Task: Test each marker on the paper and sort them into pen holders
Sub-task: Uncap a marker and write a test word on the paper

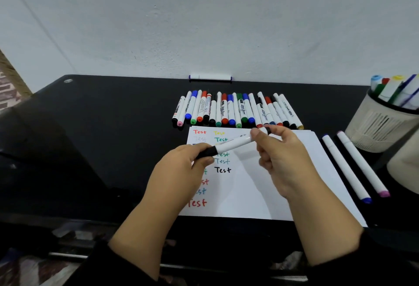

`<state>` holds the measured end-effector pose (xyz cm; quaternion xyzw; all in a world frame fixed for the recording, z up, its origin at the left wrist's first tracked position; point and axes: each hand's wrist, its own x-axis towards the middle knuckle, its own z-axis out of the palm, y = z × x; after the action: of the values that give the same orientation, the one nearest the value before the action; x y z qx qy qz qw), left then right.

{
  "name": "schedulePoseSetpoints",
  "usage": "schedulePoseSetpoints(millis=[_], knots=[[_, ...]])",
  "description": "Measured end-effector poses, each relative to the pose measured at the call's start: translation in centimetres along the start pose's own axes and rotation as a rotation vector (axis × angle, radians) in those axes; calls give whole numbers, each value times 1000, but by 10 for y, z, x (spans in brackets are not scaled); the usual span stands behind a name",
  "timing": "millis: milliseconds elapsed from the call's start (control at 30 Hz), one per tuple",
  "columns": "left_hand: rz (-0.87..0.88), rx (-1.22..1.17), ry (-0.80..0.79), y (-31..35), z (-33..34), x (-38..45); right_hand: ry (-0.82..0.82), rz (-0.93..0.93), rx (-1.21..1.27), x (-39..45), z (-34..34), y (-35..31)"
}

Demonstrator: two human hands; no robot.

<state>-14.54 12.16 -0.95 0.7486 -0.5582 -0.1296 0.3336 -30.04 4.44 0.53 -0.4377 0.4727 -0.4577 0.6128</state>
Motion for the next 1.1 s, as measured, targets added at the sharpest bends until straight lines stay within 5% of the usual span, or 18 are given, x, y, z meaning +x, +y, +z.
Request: schedulePoseSetpoints(millis=[233, 467, 733, 1100], knots=[[41, 19, -29, 4, -1, 0, 35, -532, -895, -2, -15, 9], [83, -121, -72, 32, 8, 0, 45, -908, -1156, -3, -21, 14], [93, -96, -331, 54, 37, 26, 300, -768, -1138, 13, -77, -25], [261, 137, -497, 87, 101, 66, 517, -640, -871, 18, -144, -91]])
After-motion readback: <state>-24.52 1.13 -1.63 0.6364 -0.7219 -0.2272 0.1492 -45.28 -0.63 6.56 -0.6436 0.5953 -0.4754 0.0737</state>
